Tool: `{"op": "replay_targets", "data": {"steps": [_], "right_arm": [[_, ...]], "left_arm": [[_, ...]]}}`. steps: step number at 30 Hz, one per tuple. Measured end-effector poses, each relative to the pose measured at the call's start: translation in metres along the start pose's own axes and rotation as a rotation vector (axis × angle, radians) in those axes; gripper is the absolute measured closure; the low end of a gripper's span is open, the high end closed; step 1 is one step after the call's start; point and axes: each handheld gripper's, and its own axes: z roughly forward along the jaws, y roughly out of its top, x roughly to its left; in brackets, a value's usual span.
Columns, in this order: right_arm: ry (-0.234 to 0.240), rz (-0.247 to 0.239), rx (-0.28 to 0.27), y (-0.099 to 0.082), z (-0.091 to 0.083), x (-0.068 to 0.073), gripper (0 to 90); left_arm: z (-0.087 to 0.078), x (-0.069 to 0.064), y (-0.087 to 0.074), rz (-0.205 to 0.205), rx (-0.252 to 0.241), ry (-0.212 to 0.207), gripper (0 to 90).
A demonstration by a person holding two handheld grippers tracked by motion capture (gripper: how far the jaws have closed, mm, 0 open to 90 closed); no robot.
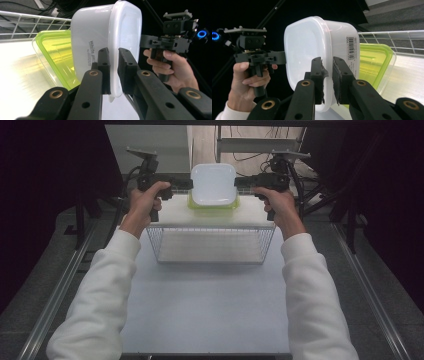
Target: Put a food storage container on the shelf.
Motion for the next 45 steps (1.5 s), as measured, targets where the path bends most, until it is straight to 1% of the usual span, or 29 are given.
{"op": "replay_targets", "data": {"steps": [1,3,7,9,12,16,19,21,23,25,30,33,34,35,36,38,40,42,43,44,45], "right_arm": [[0.003,0.007,-0.001,0.0,0.0,-0.001,78.6],[0.014,0.037,-0.006,0.001,0.001,-0.004,78.3],[0.04,0.103,-0.034,0.001,0.004,-0.011,77.7],[0.038,0.117,-0.046,0.002,0.006,-0.014,77.6],[0.049,0.15,-0.06,0.003,0.008,-0.019,77.6],[0.054,0.173,-0.085,0.004,0.013,-0.024,76.7],[0.054,0.194,-0.099,0.004,0.015,-0.027,76.1],[0.054,0.205,-0.103,0.004,0.017,-0.028,75.7],[0.054,0.213,-0.104,0.004,0.018,-0.03,75.2],[0.056,0.223,-0.108,0.003,0.019,-0.032,75.1],[0.06,0.222,-0.111,0.003,0.018,-0.032,75.0],[0.054,0.217,-0.109,0.003,0.018,-0.031,74.6],[0.045,0.203,-0.114,0.003,0.017,-0.031,73.5],[0.037,0.185,-0.13,0.003,0.017,-0.029,70.2],[0.034,0.166,-0.142,0.004,0.016,-0.027,66.5],[0.025,0.126,-0.143,0.004,0.014,-0.023,60.9],[-0.003,0.081,-0.147,0.004,0.011,-0.019,55.9],[-0.045,0.035,-0.148,0.004,0.007,-0.016,51.4],[-0.051,0.02,-0.151,0.004,0.005,-0.015,49.9],[-0.061,-0.004,-0.149,0.003,0.003,-0.013,48.4],[-0.072,-0.029,-0.141,0.002,0.001,-0.012,47.1]], "left_arm": [[0.001,0.001,0.001,-0.018,-0.001,-0.011,80.8],[0.001,0.004,0.002,-0.045,-0.002,-0.024,80.9],[0.003,0.013,0.007,-0.117,-0.012,-0.053,80.6],[0.005,0.016,0.009,-0.138,-0.017,-0.064,80.2],[0.007,0.022,0.011,-0.169,-0.028,-0.077,79.6],[0.01,0.028,0.013,-0.204,-0.051,-0.081,78.8],[0.012,0.032,0.014,-0.223,-0.071,-0.073,78.5],[0.013,0.034,0.015,-0.231,-0.077,-0.07,78.2],[0.014,0.036,0.014,-0.231,-0.078,-0.064,77.7],[0.015,0.037,0.014,-0.23,-0.085,-0.071,77.7],[0.016,0.037,0.013,-0.228,-0.094,-0.075,77.6],[0.016,0.036,0.013,-0.208,-0.091,-0.073,77.0],[0.016,0.036,0.012,-0.2,-0.088,-0.08,75.3],[0.016,0.035,0.012,-0.188,-0.088,-0.081,71.5],[0.014,0.033,0.012,-0.162,-0.086,-0.072,66.4],[0.01,0.029,0.013,-0.118,-0.09,-0.039,60.0],[0.004,0.025,0.013,-0.075,-0.105,-0.003,54.2],[0.0,0.02,0.011,-0.035,-0.108,0.037,48.2],[-0.003,0.017,0.01,0.002,-0.1,0.069,46.2],[-0.005,0.014,0.008,0.029,-0.09,0.094,44.5],[-0.006,0.012,0.006,0.05,-0.083,0.106,42.9]]}}
